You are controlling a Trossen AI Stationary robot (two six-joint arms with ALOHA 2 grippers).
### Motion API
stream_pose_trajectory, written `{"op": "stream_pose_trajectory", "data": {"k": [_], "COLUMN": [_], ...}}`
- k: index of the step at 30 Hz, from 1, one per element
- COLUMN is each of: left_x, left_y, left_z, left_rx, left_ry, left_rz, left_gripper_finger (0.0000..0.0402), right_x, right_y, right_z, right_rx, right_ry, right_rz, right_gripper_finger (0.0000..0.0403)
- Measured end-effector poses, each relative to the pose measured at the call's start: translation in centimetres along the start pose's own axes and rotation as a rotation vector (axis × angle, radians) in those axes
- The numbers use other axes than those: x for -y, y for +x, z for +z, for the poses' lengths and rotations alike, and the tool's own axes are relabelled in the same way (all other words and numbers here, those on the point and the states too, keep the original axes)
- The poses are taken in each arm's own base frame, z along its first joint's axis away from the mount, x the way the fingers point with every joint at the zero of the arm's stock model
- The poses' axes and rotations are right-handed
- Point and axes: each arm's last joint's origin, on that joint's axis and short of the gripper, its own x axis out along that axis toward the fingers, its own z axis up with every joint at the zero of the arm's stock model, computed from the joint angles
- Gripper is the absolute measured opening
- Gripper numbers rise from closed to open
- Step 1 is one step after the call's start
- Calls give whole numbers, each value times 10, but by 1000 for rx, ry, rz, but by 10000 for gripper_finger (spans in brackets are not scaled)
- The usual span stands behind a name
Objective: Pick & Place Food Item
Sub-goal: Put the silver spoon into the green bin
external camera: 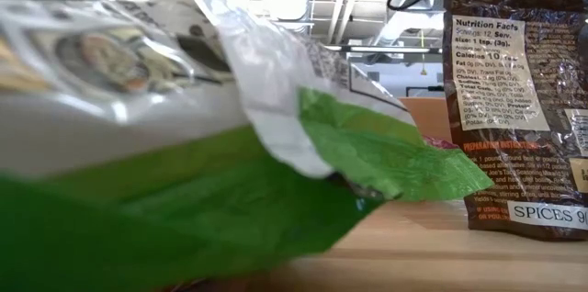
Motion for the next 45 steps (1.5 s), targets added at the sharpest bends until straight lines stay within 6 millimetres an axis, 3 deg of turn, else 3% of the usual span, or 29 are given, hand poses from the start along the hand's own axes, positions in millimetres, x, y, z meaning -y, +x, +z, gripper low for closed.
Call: {"op": "stream_pose_trajectory", "data": {"k": [8, 19, 30, 38, 45], "left_x": [0, 0, 0, 0, 0], "left_y": [0, 0, 0, 0, 0], "left_z": [1, 2, 2, 3, 3], "left_rx": [7, 19, 25, 27, 31], "left_ry": [0, 0, 1, 0, 1], "left_rz": [-1, -3, -4, -5, -5], "left_gripper_finger": [1, 1, 1, 1, 1], "right_x": [-12, -36, -50, -54, -41], "right_y": [0, 20, 34, 54, 69], "right_z": [-15, -31, -36, -47, -54], "right_rx": [-22, -70, -96, -121, -143], "right_ry": [14, -77, -29, -24, -16], "right_rz": [-11, -124, -134, 23, -48], "right_gripper_finger": [55, 55, 53, 53, 53]}}
